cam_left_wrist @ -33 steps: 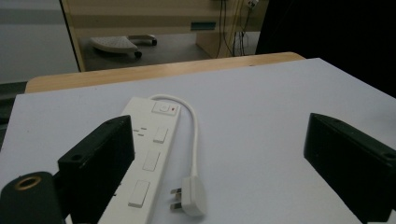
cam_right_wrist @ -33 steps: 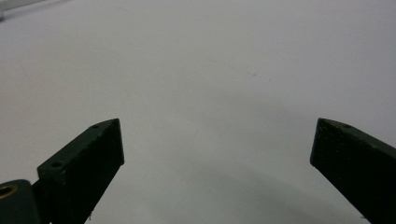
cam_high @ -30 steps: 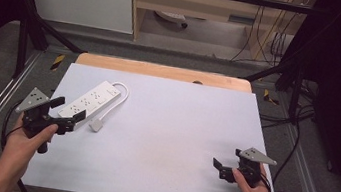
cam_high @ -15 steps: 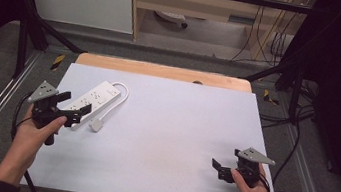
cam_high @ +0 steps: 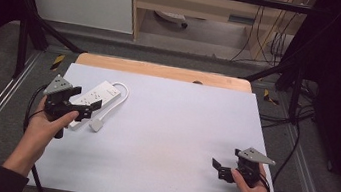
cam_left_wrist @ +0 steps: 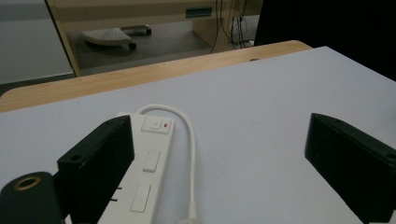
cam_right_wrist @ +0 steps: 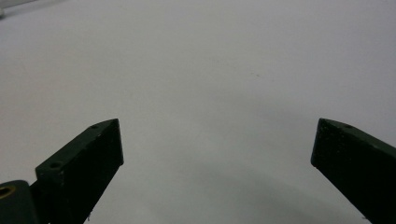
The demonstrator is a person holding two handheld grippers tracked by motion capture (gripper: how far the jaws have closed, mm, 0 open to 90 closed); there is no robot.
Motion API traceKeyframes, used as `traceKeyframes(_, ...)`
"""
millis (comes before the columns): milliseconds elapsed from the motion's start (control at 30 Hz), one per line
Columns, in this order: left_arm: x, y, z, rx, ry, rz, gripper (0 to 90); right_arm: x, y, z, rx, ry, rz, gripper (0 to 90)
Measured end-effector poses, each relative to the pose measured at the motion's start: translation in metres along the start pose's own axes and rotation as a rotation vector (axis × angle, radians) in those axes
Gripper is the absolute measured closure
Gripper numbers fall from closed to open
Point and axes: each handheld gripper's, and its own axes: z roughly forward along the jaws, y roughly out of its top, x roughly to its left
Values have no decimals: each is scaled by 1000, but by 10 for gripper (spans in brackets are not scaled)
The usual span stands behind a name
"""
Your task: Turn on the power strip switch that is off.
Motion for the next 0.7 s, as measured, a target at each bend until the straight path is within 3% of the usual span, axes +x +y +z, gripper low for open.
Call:
traceKeyframes(133, 3, 2, 0, -3, 22, 6, 84, 0, 0, 0, -1, 3, 0, 27)
traceKeyframes(700, 16, 3, 10, 25, 29, -19, 76, 1, 0, 1, 0, 4, -2, 27)
